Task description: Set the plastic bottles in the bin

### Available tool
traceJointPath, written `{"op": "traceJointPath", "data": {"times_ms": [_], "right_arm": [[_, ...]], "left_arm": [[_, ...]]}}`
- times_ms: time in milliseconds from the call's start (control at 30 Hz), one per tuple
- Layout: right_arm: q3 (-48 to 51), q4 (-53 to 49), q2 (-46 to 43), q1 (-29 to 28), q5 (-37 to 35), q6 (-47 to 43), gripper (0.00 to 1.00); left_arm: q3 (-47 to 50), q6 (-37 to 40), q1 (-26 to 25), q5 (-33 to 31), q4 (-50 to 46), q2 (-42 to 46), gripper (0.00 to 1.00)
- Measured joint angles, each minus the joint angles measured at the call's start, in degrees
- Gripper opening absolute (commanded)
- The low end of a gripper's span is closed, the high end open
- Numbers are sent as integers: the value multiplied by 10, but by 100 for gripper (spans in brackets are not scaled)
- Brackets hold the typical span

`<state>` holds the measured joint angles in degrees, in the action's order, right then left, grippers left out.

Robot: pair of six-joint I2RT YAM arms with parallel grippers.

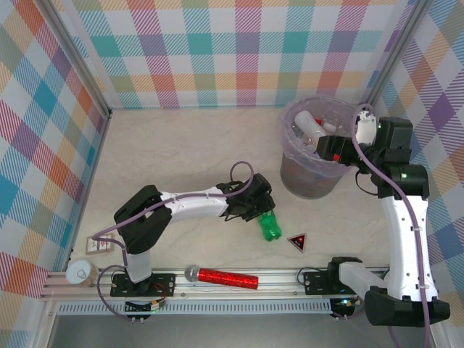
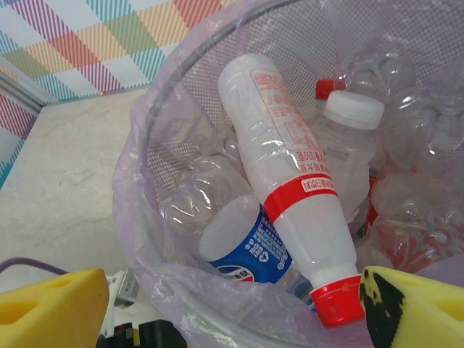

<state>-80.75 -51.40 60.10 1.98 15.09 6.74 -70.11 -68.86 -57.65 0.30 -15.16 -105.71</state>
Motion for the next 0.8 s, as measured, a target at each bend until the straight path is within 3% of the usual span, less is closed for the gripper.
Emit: {"op": "traceJointPath", "data": {"times_ms": [67,200,333,700,800], "right_arm": [[-9,-7,7,4,10,-1,89],[-40,-18,15,4,52,0,78],[-70,-25,35,-15,93,5,78],[-156,-74,143,-244,84,-33,83],[-155,-79,165,-279,83,-33,87]], "left_arm": [[-11,8,0,0,-6,0,57],[-28,36,11,-14,-18,0,57],[-17,56,35,-20,-16,23,54],[44,158,155,-43,-18,266,51],[43,185,184,-40,-28,313,50]]}}
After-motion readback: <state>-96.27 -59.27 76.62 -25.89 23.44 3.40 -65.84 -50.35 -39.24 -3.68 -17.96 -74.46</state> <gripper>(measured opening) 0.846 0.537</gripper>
